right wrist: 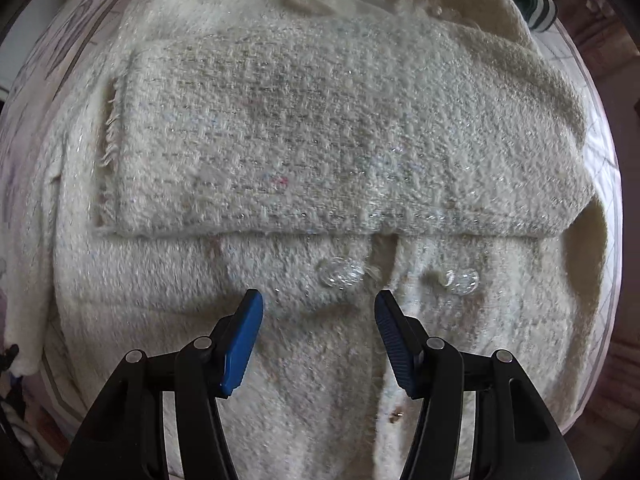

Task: Fold large clothes
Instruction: 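Grasp the other sleeve cuff with the left tool and fold it across the front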

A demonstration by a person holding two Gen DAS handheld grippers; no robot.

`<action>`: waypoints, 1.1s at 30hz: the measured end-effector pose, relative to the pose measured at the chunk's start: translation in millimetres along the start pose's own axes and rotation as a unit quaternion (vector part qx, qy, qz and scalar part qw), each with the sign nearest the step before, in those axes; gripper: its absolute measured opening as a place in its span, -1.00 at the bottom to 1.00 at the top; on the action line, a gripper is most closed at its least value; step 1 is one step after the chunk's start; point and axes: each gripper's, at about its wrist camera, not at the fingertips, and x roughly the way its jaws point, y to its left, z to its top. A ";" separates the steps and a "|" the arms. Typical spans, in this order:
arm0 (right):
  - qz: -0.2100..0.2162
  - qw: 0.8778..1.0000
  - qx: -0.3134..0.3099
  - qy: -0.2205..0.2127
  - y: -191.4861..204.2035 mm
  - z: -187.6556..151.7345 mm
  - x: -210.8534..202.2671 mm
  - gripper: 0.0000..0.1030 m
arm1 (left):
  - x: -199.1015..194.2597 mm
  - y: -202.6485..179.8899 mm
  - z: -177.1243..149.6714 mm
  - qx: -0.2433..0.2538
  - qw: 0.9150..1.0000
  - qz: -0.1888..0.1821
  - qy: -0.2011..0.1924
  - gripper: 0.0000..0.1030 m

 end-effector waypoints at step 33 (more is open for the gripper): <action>0.015 0.999 0.029 0.024 20.0 2.5 7.6 0.17 | -27.0 65.5 -99.9 -0.187 0.952 -0.191 0.151 0.18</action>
